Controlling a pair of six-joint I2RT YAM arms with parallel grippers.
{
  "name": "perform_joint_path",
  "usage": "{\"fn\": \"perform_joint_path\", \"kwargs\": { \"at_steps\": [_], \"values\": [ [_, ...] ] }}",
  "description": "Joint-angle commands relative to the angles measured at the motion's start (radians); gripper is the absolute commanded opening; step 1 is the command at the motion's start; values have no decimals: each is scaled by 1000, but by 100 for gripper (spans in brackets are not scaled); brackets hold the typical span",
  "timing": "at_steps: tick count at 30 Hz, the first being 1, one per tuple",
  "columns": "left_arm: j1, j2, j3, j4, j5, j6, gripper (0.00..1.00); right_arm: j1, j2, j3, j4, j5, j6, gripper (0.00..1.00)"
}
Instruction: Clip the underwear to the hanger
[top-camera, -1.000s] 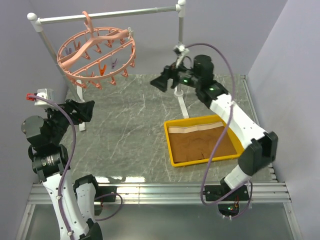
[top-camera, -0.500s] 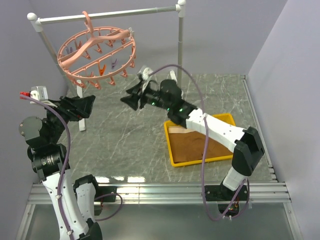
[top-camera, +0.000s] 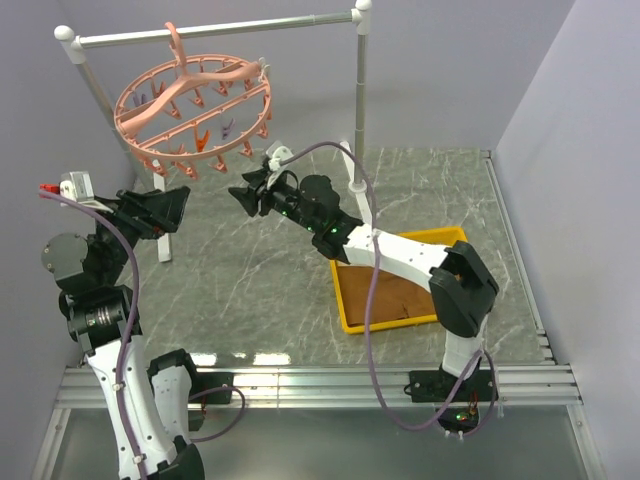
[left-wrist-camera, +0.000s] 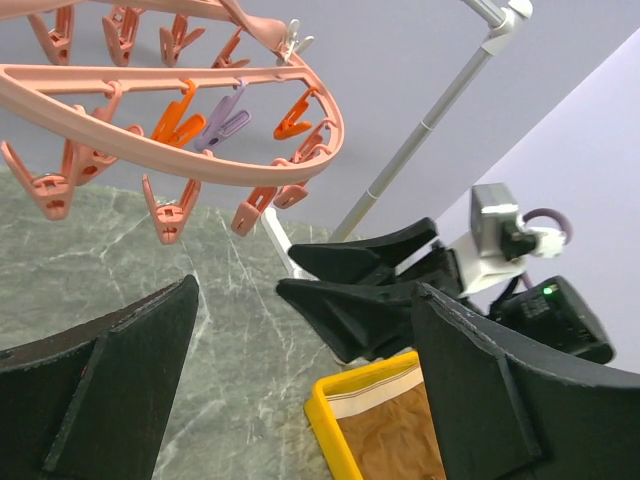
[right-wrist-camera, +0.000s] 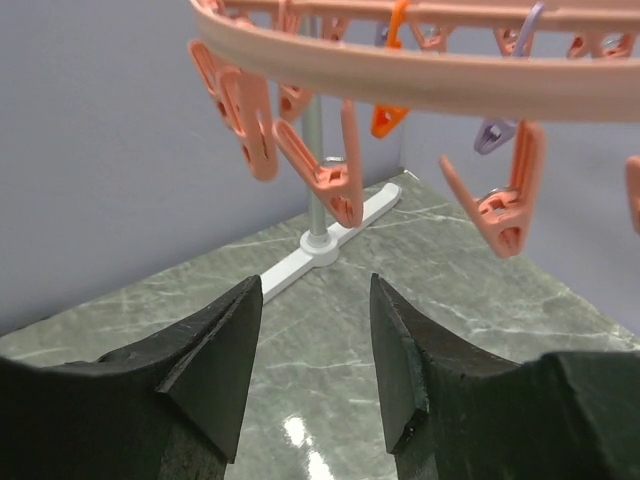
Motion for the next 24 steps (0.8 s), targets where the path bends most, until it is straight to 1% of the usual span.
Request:
{"fn": "perform_joint_path", "kwargs": {
  "at_steps": [1, 8, 9, 12, 18, 24],
  "values": [
    [-2, 3, -13, 76, 21, -33, 93, 3, 35, 54, 123, 4, -41, 55],
    [0, 10, -25, 45, 51, 91, 92, 4, 96, 87, 186, -29, -79, 55],
    [0, 12, -25, 44, 79, 101, 92, 4, 103, 91, 191, -32, -83, 55],
    [0, 23, -36, 63, 123, 98, 90, 6, 127, 105, 211, -53, -102, 55],
    [0, 24, -49, 91, 134, 101, 90, 4, 175, 156, 221, -75, -116, 55],
    [0, 53, -48, 108, 148, 95, 88, 4, 231, 231, 202, -53, -130, 54]
  ]
}}
